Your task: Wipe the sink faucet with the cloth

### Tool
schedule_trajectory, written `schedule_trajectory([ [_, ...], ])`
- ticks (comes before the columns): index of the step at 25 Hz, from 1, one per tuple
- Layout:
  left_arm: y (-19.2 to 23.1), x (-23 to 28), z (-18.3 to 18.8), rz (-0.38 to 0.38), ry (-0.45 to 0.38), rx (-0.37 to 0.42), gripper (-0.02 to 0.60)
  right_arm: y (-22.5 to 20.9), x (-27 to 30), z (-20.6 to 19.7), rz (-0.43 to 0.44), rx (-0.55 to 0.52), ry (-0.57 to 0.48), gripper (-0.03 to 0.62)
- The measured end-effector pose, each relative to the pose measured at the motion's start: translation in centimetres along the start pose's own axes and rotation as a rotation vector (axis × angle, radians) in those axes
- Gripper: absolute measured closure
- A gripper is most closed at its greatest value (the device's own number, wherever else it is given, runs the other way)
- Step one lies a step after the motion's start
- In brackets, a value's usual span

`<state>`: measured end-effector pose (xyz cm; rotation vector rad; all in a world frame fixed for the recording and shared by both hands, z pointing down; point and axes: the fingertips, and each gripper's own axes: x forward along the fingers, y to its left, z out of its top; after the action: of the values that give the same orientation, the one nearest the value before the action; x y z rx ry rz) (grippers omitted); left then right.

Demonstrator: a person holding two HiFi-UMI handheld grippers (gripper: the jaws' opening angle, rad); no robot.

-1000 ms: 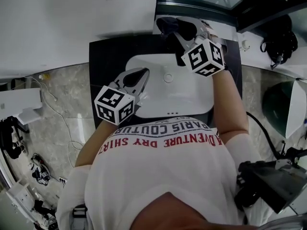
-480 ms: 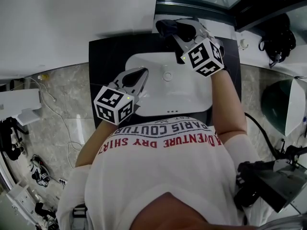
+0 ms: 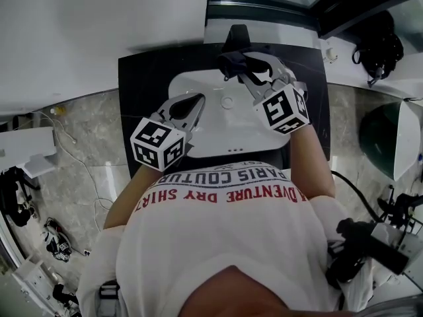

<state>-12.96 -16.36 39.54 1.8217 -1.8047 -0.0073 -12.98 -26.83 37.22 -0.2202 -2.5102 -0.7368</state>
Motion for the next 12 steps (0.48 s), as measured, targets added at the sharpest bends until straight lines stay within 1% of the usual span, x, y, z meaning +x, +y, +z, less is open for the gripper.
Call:
schedule_trajectory([
  [4, -0.6, 0.0, 0.0, -0.005, 0.003, 0.006, 0.580, 0.0, -0.1, 0.1, -0.005, -0.015, 0.001, 0.517],
  [8, -1.0, 0.0, 0.2, -0.009, 0.003, 0.011, 0.580, 0.0, -1.1, 0.4, -0.049, -0.114, 0.016, 0.517],
  [12, -0.8, 0.1, 0.0, -0.006, 0.006, 0.009, 0.580, 1.5, -2.8, -0.9, -0.046, -0.191, 0.059, 0.517],
])
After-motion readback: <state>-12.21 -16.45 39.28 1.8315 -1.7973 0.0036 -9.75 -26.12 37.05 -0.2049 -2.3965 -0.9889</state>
